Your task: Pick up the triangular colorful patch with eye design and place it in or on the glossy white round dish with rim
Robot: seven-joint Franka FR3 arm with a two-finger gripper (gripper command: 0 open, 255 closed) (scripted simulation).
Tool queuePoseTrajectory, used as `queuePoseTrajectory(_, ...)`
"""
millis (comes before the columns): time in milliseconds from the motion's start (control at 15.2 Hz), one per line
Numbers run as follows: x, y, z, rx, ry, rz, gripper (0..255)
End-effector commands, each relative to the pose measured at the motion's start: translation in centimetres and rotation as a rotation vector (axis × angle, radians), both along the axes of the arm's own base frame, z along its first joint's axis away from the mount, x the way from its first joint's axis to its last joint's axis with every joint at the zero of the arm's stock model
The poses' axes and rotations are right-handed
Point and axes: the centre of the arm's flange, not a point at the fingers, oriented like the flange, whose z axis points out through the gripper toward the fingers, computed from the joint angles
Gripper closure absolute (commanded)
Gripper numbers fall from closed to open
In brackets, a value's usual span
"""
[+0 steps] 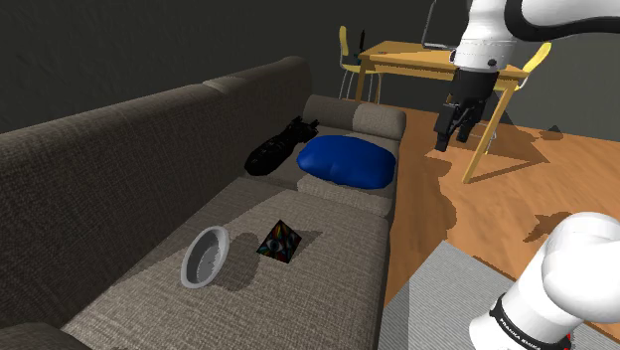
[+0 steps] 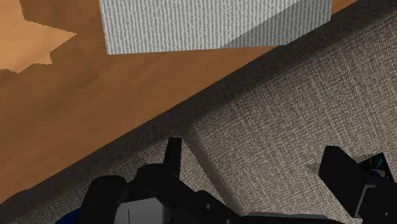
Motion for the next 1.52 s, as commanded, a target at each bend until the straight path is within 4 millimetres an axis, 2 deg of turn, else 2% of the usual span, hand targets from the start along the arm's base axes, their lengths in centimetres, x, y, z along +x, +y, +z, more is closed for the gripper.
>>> queuePoseTrajectory(0, 0.0, 0.0, 0.0, 0.0, 0.0, 0.0, 0)
queuePoseTrajectory(726, 4.3, 7.3, -9.6, 0.056, -0.198, 0.158, 0)
queuePoseTrajectory(1452, 9.1, 15.9, -17.8, 0.112, -0.395, 0.317, 0)
